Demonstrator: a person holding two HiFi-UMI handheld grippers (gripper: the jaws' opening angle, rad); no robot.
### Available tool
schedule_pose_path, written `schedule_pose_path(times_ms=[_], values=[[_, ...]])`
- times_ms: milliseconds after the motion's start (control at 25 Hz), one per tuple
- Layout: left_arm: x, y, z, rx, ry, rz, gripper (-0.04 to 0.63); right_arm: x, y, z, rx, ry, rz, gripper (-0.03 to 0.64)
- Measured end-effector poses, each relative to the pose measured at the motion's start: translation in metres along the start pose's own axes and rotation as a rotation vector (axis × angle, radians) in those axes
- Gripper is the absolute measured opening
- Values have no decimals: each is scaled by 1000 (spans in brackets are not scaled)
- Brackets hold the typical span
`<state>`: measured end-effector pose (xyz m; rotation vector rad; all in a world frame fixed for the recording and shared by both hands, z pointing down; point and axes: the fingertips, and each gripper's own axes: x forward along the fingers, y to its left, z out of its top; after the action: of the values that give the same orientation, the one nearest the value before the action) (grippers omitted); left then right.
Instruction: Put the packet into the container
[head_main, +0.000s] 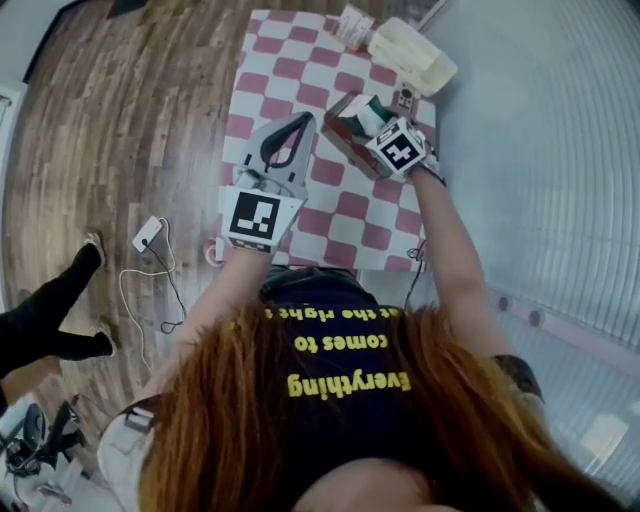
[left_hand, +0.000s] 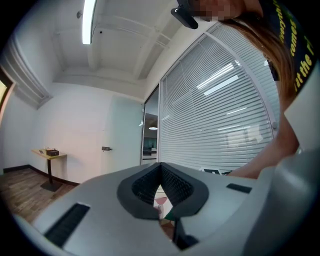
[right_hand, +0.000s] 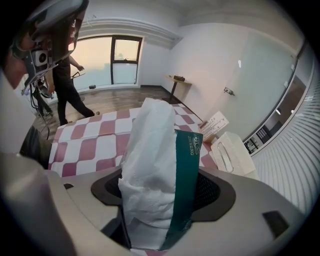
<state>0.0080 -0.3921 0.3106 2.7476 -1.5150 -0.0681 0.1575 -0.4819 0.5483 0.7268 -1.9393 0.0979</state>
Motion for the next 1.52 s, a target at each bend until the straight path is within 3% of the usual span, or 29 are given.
schedule_pose_path(times_ms=[400, 840, 1040, 1360, 1520], values=[[5, -3, 0, 2, 17, -8, 0, 17, 0, -8, 52, 11, 48, 367], [-3, -7, 8, 10, -1, -3, 0, 30, 10, -17, 23, 58, 82, 376], [-4, -7, 6, 8, 6, -1, 0, 33, 5, -12, 61, 30, 100, 436], [-4, -7, 8, 25, 8, -3, 0, 16, 3, -3, 109, -18, 111, 439], [-4, -7, 9, 16, 13, -10, 0, 2, 6, 9, 176, -69, 157, 439]])
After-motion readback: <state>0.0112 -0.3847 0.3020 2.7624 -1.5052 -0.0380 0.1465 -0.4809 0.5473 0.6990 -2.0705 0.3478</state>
